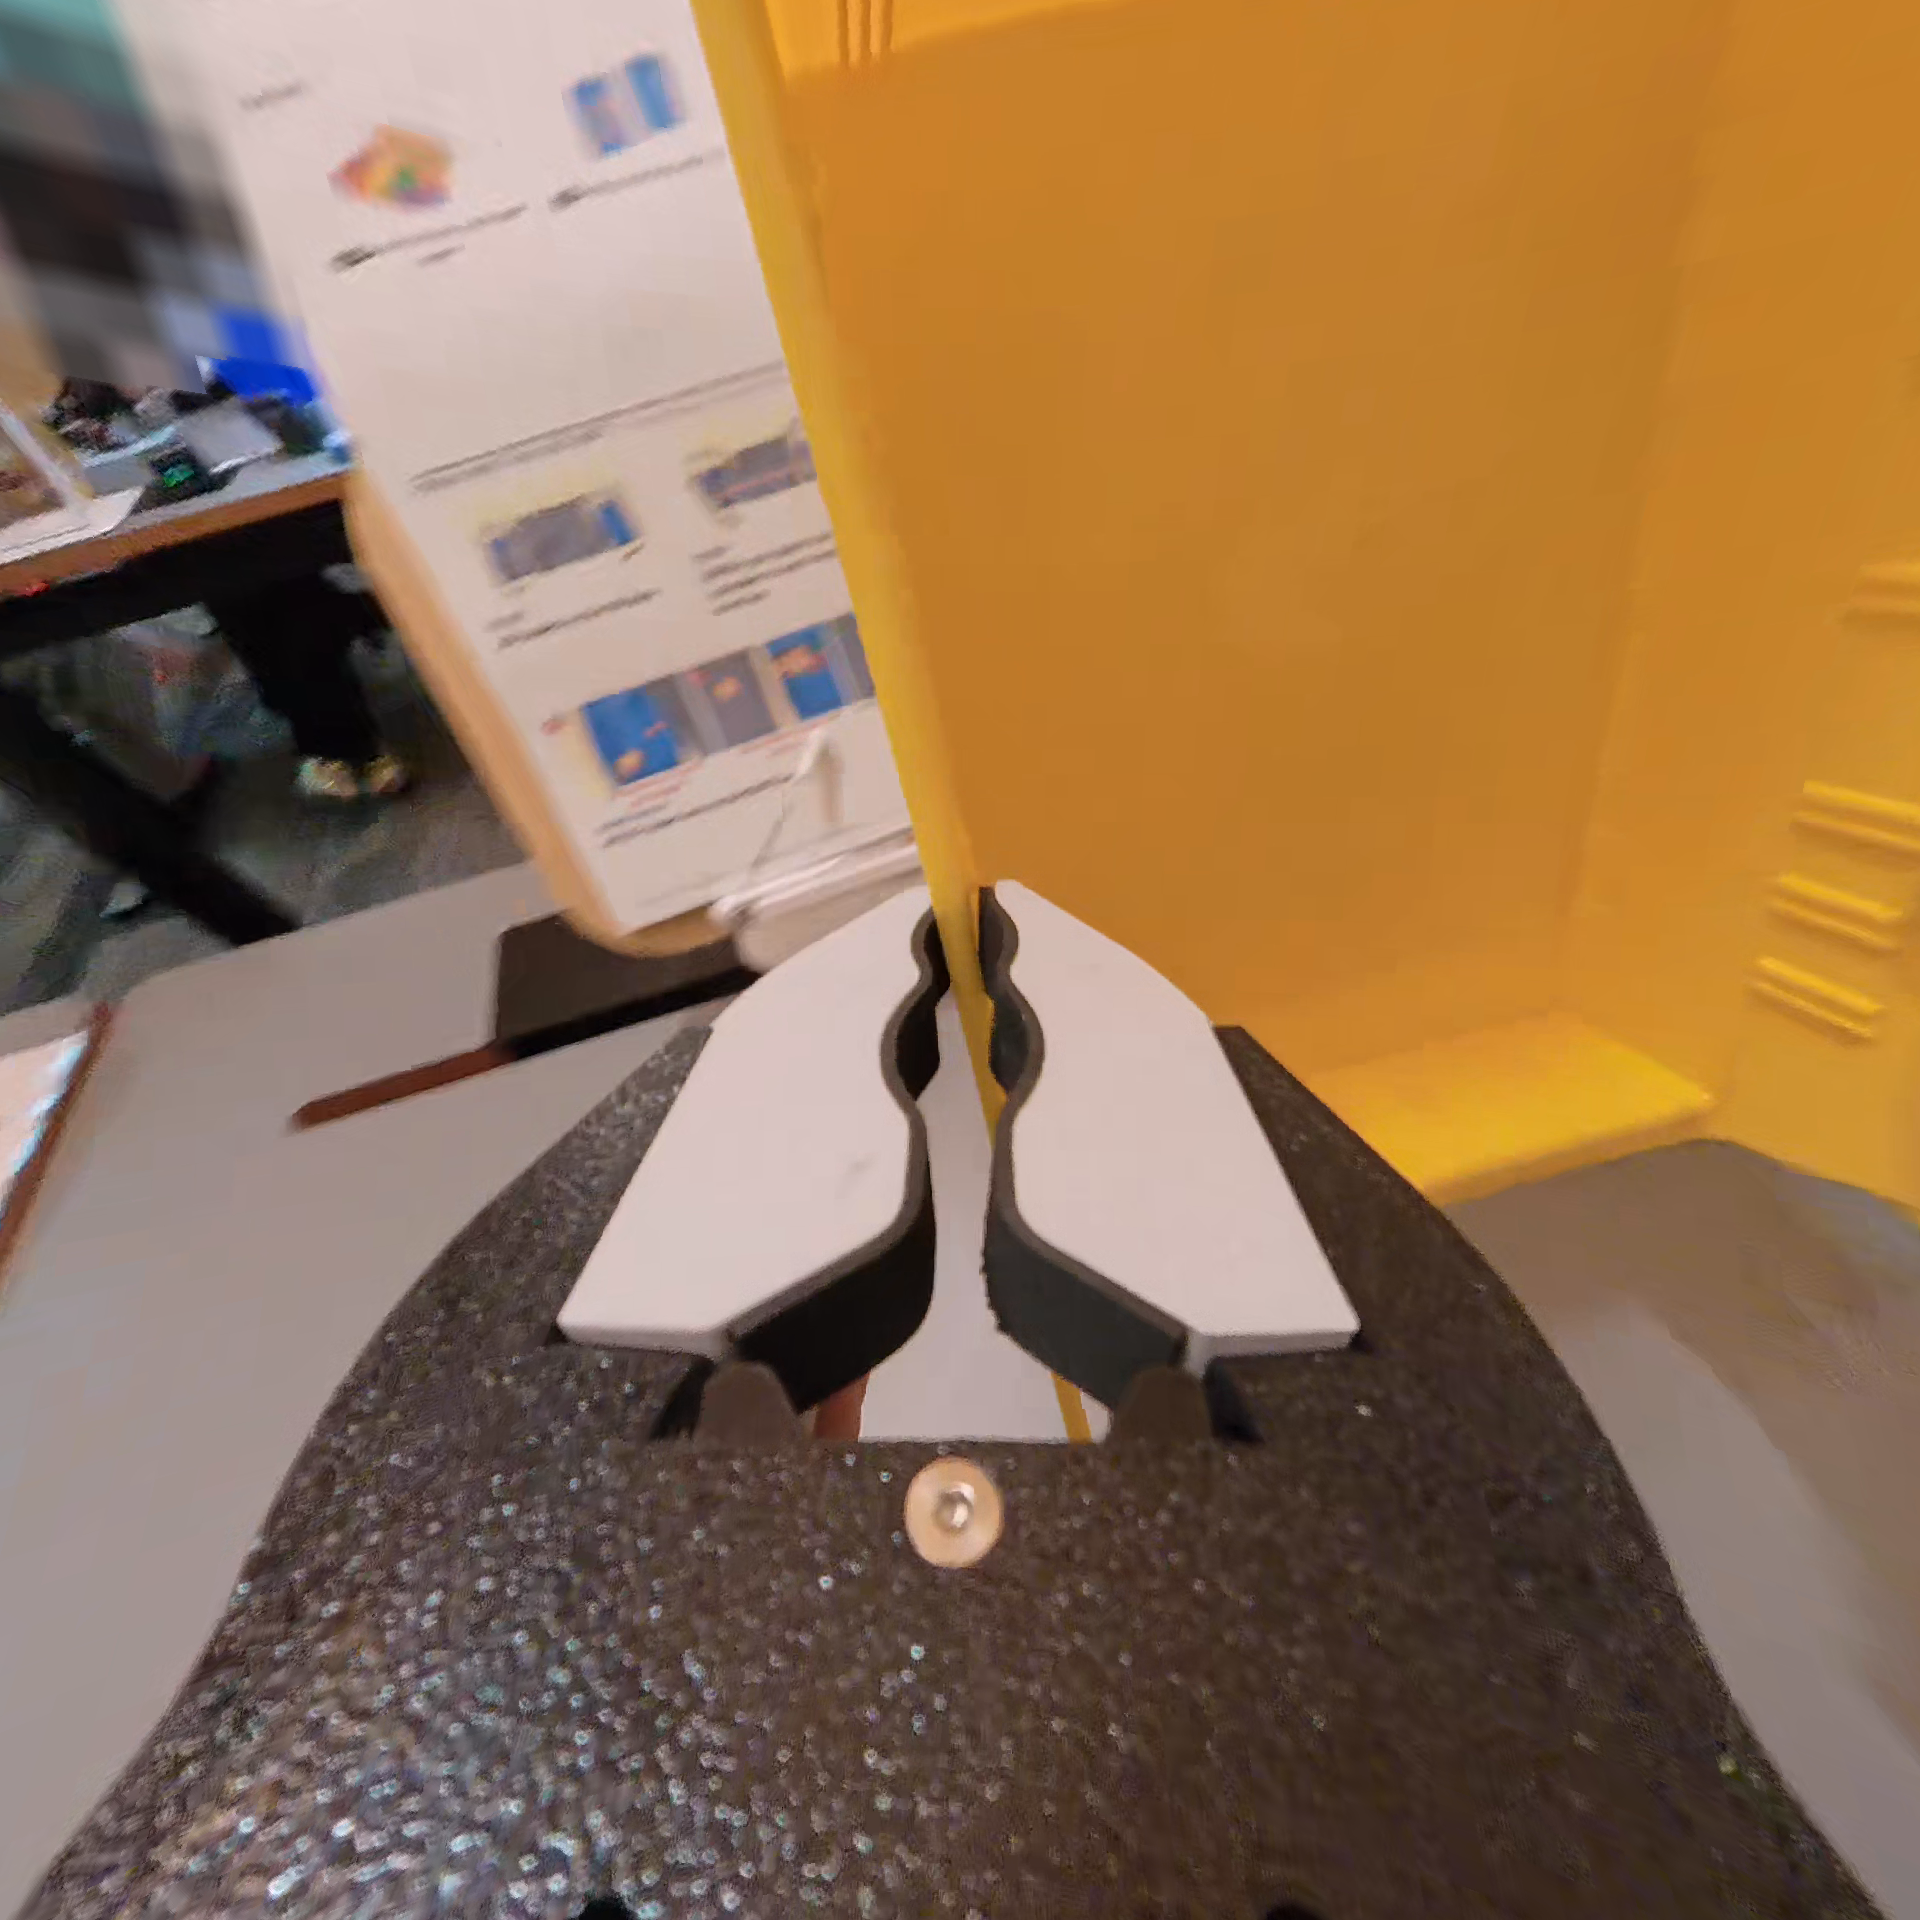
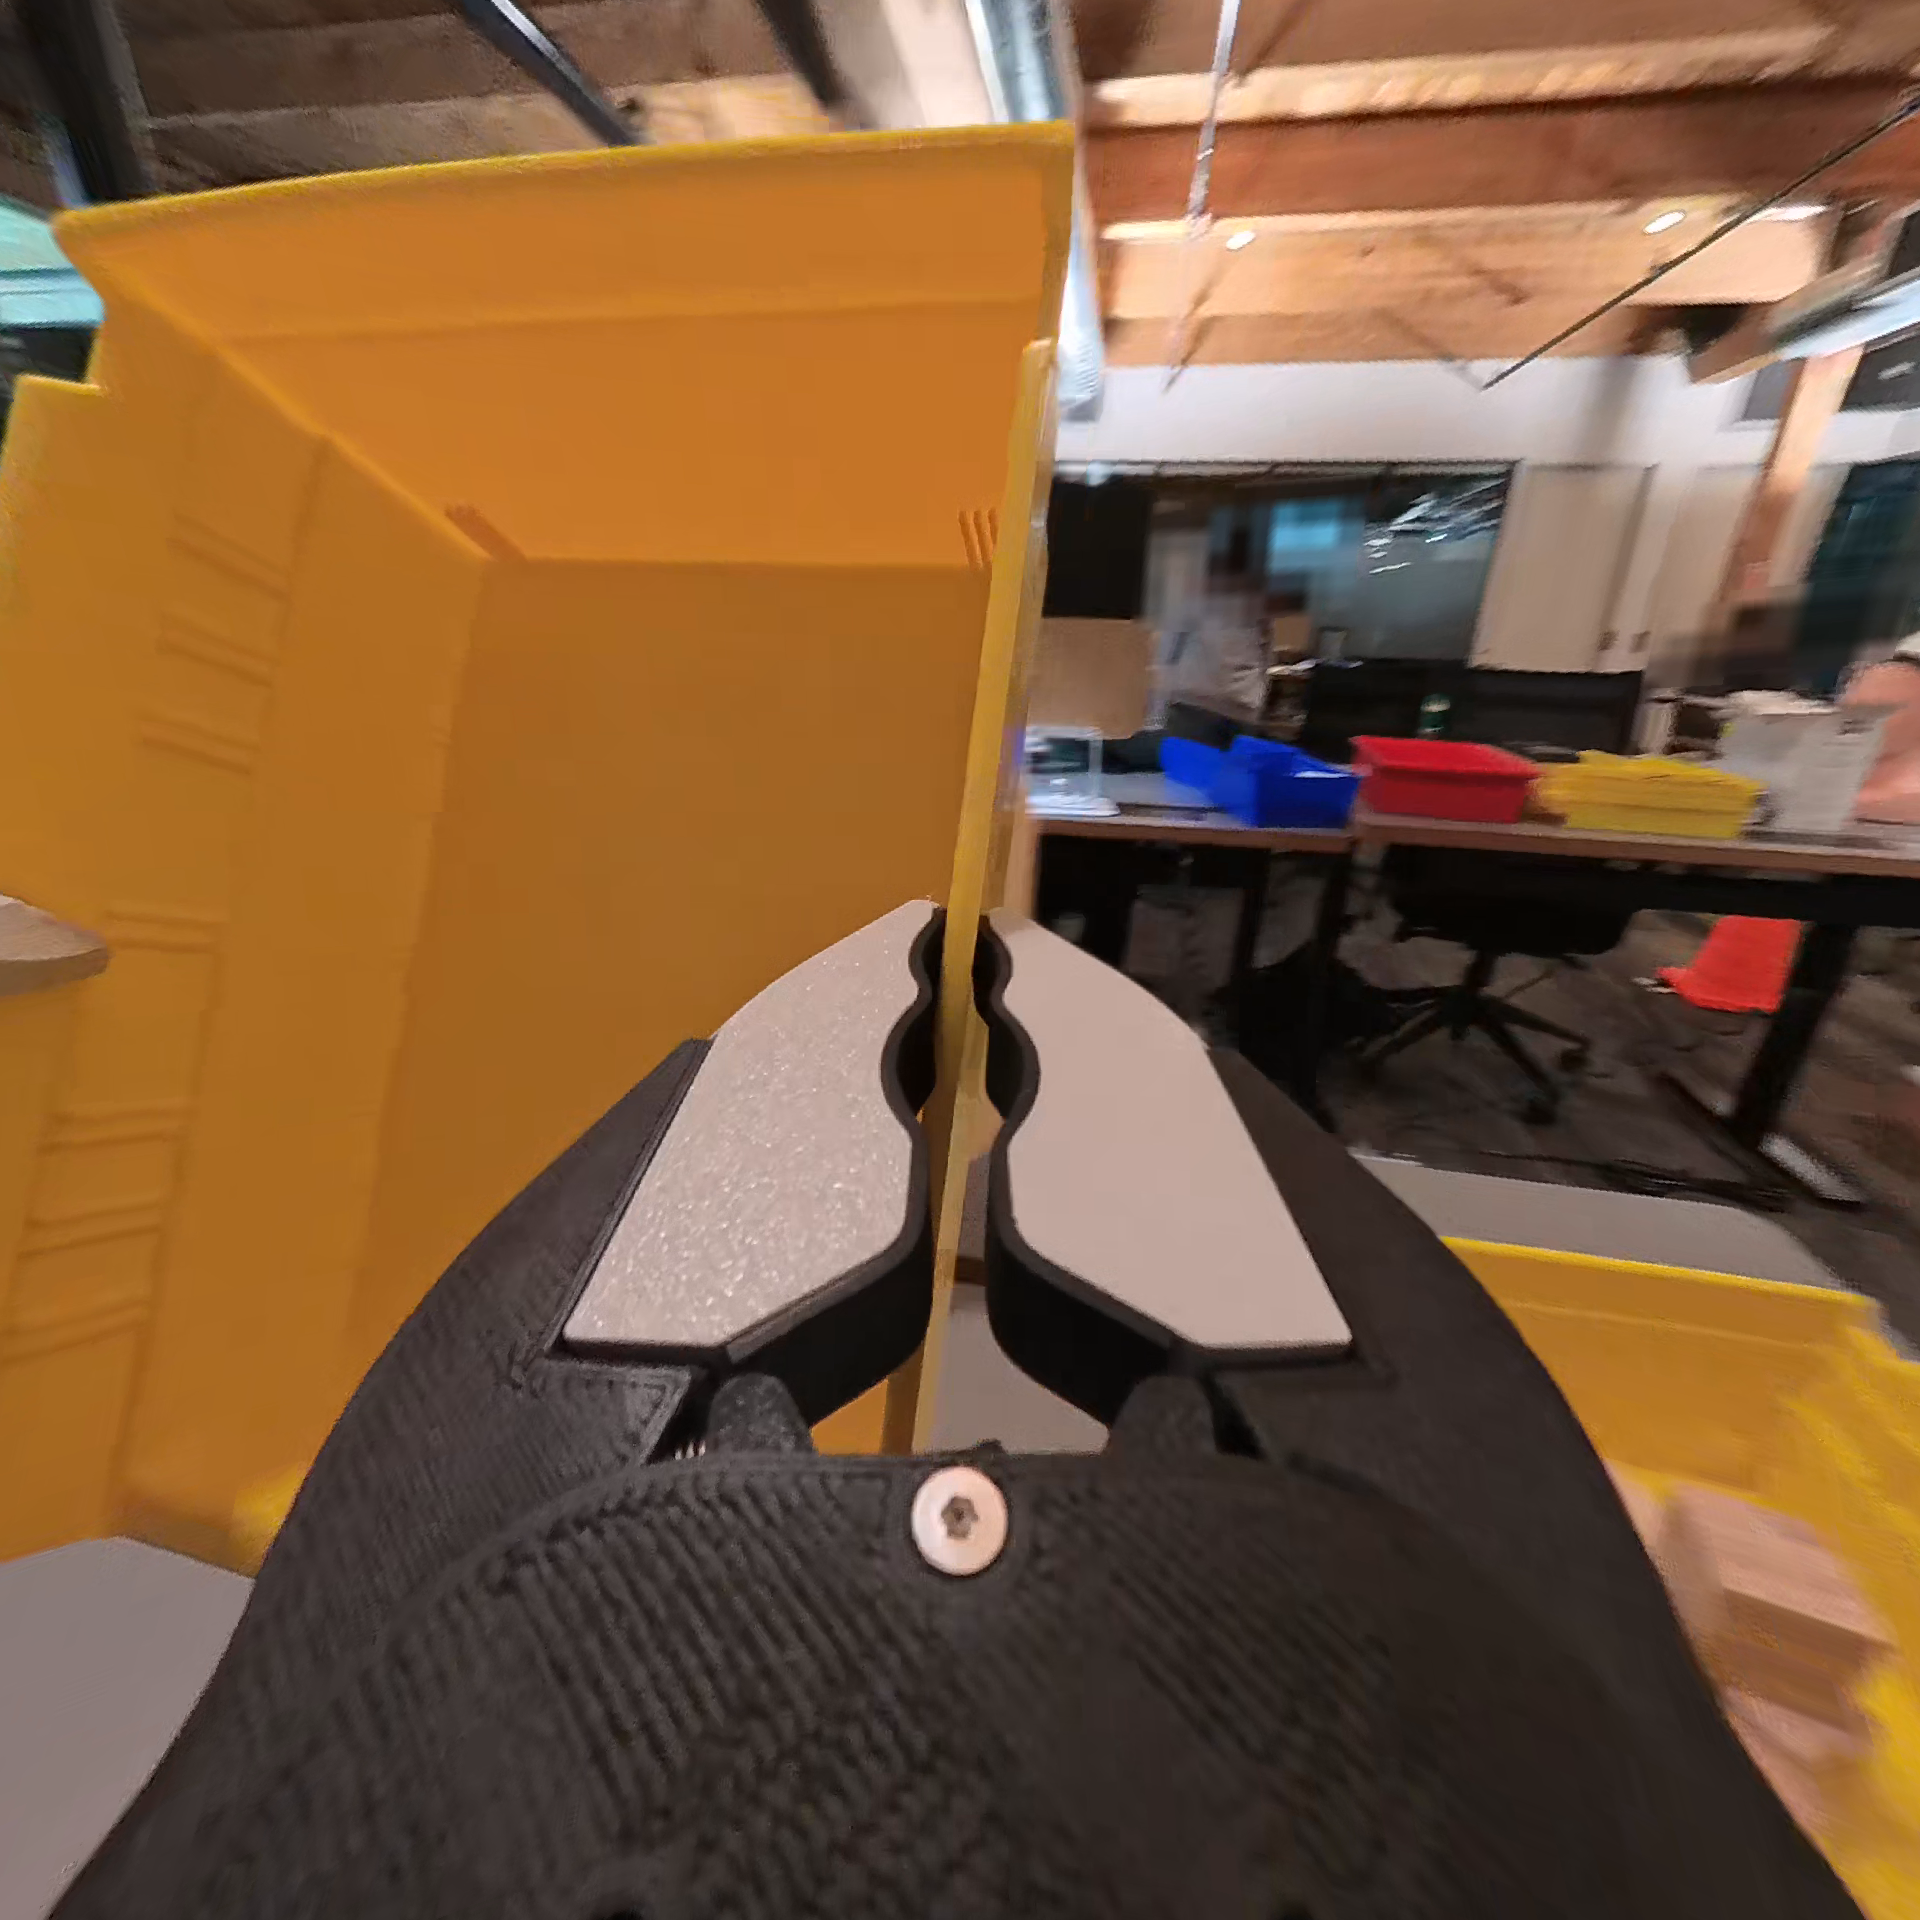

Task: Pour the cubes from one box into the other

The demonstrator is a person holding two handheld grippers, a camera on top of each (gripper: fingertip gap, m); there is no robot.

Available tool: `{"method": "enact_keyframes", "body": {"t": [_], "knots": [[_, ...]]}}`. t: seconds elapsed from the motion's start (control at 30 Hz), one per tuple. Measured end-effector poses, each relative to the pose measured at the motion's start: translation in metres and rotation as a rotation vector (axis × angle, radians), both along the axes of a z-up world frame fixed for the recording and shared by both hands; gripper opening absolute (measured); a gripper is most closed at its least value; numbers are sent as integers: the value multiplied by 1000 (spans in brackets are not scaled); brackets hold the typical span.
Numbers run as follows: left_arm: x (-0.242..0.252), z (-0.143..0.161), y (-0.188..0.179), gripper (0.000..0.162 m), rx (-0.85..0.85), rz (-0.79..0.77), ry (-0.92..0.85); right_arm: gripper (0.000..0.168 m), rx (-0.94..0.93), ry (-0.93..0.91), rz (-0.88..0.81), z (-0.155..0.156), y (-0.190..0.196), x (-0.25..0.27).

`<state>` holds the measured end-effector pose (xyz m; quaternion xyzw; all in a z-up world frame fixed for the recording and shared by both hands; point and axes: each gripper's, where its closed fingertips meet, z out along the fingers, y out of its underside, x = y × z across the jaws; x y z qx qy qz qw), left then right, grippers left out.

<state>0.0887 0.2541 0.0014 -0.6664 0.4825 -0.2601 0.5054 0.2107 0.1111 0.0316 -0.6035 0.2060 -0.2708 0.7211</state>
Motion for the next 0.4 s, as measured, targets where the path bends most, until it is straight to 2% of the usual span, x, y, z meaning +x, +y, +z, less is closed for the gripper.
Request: {"method": "enact_keyframes", "body": {"t": [0.27,0.4], "knots": [[-162,-34,138,3,-101,244,198,8,-188,99,324,-49,170,-135],[-224,-62,194,4,-201,305,328,9,-256,247,446,-84,242,-184]]}}
